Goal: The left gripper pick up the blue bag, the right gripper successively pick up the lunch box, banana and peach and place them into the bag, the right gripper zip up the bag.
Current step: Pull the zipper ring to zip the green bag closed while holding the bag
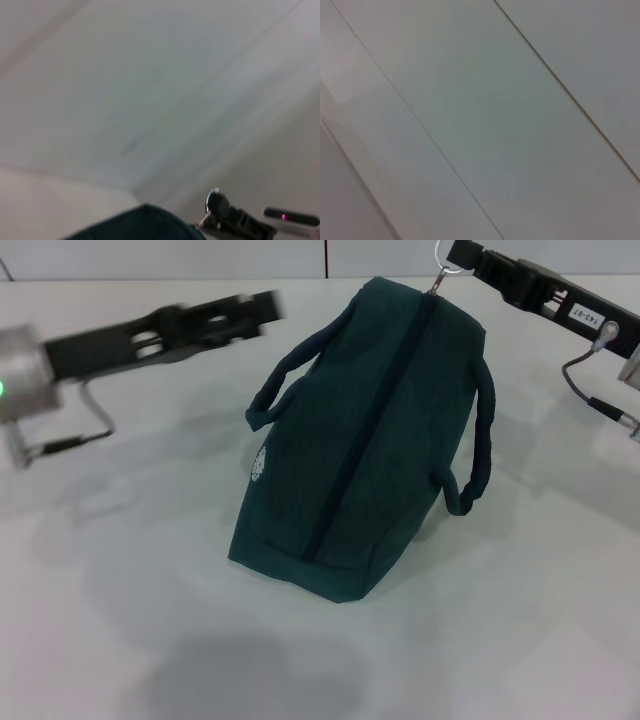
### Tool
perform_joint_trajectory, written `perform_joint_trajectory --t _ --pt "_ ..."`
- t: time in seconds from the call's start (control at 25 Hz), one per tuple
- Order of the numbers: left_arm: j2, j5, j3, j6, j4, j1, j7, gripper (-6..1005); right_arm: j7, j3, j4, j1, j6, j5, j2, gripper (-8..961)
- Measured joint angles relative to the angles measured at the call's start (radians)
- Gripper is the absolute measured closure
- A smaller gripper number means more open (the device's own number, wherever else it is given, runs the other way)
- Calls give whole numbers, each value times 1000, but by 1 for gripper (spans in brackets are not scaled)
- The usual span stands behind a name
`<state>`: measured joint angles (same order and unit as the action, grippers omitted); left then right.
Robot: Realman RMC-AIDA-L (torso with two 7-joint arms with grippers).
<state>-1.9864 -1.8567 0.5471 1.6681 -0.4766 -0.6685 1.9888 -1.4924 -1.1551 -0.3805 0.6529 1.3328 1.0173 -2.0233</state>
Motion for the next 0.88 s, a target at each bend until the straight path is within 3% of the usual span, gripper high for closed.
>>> perform_joint_trajectory --t 0.12,0.24,0.48,0.88 --pt "5 -76 52 -32 -1 -73 98 160 5 0 0 -1 0 0 -1 896" --pt "-5 -98 121 -85 -25 -105 153 125 7 0 0 -1 6 -1 -3 895" --pt "-32 -94 161 -110 -75 -121 182 140 21 -2 4 -9 23 -13 -3 894" --pt "-49 -88 159 -130 -86 -128 188 165 21 0 5 -13 42 -14 -2 892"
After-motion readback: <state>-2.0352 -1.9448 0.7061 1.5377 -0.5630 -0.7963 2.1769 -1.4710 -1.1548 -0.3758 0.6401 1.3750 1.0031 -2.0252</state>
